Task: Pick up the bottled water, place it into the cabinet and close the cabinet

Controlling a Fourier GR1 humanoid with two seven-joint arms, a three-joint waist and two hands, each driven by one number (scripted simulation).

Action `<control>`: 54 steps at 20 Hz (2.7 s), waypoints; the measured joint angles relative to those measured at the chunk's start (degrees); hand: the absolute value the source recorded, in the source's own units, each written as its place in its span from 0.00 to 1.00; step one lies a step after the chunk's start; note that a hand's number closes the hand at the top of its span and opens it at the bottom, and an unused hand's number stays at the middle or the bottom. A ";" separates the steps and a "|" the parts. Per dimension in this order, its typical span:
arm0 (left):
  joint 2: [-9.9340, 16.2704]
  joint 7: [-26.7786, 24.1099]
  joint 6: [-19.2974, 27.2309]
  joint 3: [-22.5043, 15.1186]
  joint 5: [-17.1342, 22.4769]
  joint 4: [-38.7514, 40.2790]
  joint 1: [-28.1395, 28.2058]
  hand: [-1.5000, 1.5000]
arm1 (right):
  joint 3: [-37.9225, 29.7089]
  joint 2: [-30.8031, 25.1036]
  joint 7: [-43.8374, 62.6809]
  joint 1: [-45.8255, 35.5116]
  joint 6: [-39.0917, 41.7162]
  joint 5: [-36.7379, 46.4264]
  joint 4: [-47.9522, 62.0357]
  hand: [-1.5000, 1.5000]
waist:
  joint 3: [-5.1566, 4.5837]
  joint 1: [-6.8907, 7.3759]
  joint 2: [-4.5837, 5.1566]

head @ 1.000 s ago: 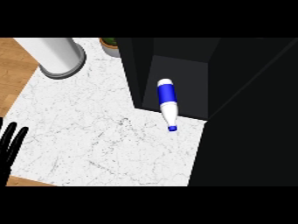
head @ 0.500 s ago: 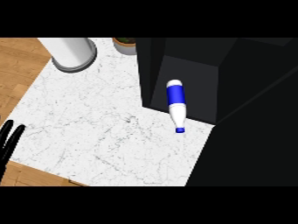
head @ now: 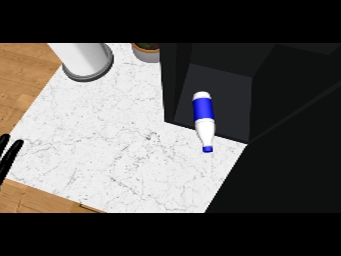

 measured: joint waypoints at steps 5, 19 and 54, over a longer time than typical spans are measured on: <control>0.57 0.26 -0.88 0.51 0.52 0.41 0.01 0.00 | -0.10 -0.61 1.82 -3.52 1.71 -0.29 0.08 1.00 | -0.02 -0.26 0.04; 1.24 0.17 -2.54 2.08 1.87 0.84 -0.67 0.00 | -0.07 1.17 1.93 -5.04 4.72 -7.25 3.03 1.00 | 0.10 1.15 1.98; 0.89 -0.45 -5.16 4.92 3.59 6.42 0.09 0.00 | -12.60 22.51 25.07 -59.70 -17.60 -8.75 50.61 1.00 | 1.37 -2.97 0.55</control>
